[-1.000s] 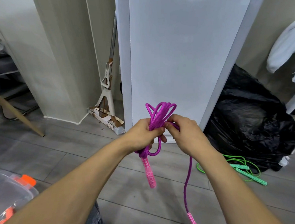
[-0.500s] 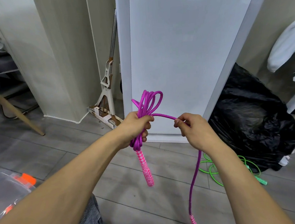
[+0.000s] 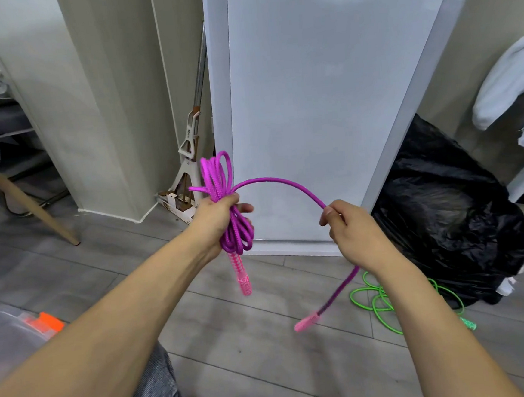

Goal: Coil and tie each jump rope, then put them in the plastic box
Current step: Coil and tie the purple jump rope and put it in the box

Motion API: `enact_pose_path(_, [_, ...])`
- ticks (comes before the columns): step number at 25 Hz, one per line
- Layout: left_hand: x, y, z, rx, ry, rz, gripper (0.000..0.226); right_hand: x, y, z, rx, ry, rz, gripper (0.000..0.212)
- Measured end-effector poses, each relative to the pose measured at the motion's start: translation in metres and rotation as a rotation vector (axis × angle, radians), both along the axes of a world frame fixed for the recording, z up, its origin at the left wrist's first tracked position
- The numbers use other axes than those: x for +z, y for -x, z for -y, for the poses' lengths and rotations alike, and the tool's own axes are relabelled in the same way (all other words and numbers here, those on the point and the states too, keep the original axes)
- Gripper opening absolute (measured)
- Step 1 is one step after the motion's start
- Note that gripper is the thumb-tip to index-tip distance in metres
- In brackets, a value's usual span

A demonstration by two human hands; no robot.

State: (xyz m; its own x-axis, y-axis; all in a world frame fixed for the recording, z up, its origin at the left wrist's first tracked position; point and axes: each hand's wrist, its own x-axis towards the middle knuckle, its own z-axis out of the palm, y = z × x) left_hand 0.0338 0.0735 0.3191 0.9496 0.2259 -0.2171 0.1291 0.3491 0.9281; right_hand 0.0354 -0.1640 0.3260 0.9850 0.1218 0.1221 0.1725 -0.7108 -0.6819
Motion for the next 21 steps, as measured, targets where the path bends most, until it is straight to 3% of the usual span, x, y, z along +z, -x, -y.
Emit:
enact_pose_path(5, [-0.004,0.007,0.026,-0.152,0.074,-0.044,0.018,-0.002,0.012,-0.036,0.169,0.055,0.007,0.026])
enact_pose_path(9, [-0.006,0.008,0.033,-0.15,0.088,-0.083,0.014,-0.008,0.024,-0.054,0.362,0.182,-0.051,0.026])
enact_pose_path(13, [0.0,0.013,0.03,-0.219,0.01,-0.111,0.015,-0.011,0.025,-0.057,0.4,0.187,-0.104,0.025])
enact_pose_path(17, [0.003,0.004,0.021,-0.094,0.04,-0.056,0.01,-0.001,0.02,-0.046,0.331,0.164,-0.111,0.026])
enact_pose_path(21, [-0.006,-0.003,-0.006,-0.164,-0.549,-0.002,0.02,0.008,0.012,-0.013,0.253,0.194,-0.159,0.024])
